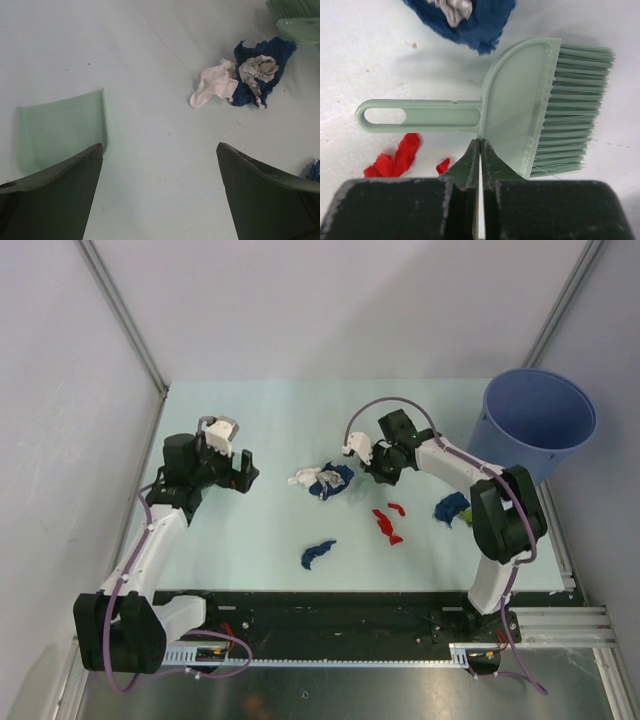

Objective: Sweep away the paper scraps from the table

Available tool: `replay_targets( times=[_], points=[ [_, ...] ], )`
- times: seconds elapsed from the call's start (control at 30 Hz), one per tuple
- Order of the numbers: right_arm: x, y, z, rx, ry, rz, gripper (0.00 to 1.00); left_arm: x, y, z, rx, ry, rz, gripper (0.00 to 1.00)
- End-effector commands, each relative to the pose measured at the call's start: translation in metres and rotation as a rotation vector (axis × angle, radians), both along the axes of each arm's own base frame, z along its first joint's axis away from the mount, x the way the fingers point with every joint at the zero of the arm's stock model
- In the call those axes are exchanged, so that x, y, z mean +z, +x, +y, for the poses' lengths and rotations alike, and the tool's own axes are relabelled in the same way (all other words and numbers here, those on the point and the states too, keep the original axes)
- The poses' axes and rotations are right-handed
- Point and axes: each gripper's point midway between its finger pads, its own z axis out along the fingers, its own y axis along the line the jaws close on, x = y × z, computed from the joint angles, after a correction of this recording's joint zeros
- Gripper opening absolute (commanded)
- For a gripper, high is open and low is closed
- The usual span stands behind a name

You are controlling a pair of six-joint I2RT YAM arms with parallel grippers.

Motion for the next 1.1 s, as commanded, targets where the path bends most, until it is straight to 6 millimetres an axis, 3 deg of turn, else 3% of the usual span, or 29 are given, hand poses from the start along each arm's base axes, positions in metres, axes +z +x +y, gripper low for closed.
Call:
replay_targets(
  times=[0.0, 0.1, 0.27, 0.33, 0.37, 0.43, 0.47, 0.5, 0.53, 0.57, 0.63, 0.73, 0.83, 0.87, 0.9, 0.93, 0.97, 1.0, 1.07],
  points=[
    [0.069, 0.012, 0.023, 0.000, 0.104, -0.190, 0.00, 0.020, 0.010, 0.010, 0.045, 0.047, -0.059, 1.00],
    [0.091, 0.012, 0.043, 0.032, 0.126, -0.276, 0.00, 0.025, 0.016, 0.025, 0.121, 0.082, -0.071, 1.00],
    [0.117, -0.018, 0.123, 0.218, 0.236, -0.354, 0.00, 0.031, 0.023, 0.055, 0.244, 0.130, -0.065, 1.00],
    [0.114, -0.034, 0.157, 0.312, 0.287, -0.341, 0.00, 0.032, 0.024, 0.071, 0.297, 0.144, -0.049, 1.00],
    [0.110, -0.052, 0.179, 0.378, 0.303, -0.330, 0.00, 0.032, 0.025, 0.083, 0.343, 0.162, -0.042, 1.00],
    [0.092, -0.063, 0.206, 0.448, 0.295, -0.300, 0.00, 0.032, 0.023, 0.096, 0.377, 0.193, -0.024, 1.00],
    [0.083, -0.078, 0.224, 0.493, 0.290, -0.280, 0.00, 0.029, 0.023, 0.106, 0.411, 0.217, -0.013, 1.00],
    [0.085, -0.079, 0.237, 0.511, 0.292, -0.286, 0.00, 0.027, 0.022, 0.112, 0.426, 0.238, -0.005, 1.00],
    [0.055, -0.086, 0.244, 0.532, 0.239, -0.230, 0.00, 0.021, 0.020, 0.118, 0.431, 0.274, 0.009, 1.00],
    [0.046, -0.099, 0.256, 0.566, 0.219, -0.214, 0.00, 0.017, 0.019, 0.124, 0.443, 0.297, 0.018, 1.00],
    [0.020, -0.103, 0.266, 0.583, 0.140, -0.175, 0.00, -0.001, 0.015, 0.133, 0.449, 0.367, 0.065, 1.00],
    [-0.001, -0.112, 0.276, 0.598, 0.087, -0.156, 0.00, -0.026, 0.012, 0.134, 0.392, 0.417, 0.126, 0.97],
    [-0.006, -0.119, 0.280, 0.617, 0.113, -0.142, 0.00, -0.044, 0.013, 0.123, 0.288, 0.421, 0.164, 0.93],
    [-0.008, -0.122, 0.278, 0.619, 0.116, -0.134, 0.05, -0.046, 0.014, 0.119, 0.262, 0.421, 0.166, 0.90],
    [-0.008, -0.123, 0.277, 0.603, 0.123, -0.127, 0.25, -0.048, 0.016, 0.116, 0.240, 0.420, 0.168, 0.90],
    [-0.004, -0.121, 0.280, 0.594, 0.143, -0.140, 0.36, -0.052, 0.021, 0.112, 0.204, 0.426, 0.175, 0.90],
    [-0.002, -0.123, 0.277, 0.589, 0.148, -0.144, 0.56, -0.054, 0.024, 0.107, 0.177, 0.429, 0.175, 0.90],
    [0.002, -0.123, 0.277, 0.582, 0.162, -0.149, 0.69, -0.056, 0.026, 0.104, 0.153, 0.435, 0.180, 0.91],
    [0.017, -0.126, 0.276, 0.578, 0.195, -0.169, 0.83, -0.065, 0.035, 0.094, 0.088, 0.465, 0.191, 0.92]
  ],
)
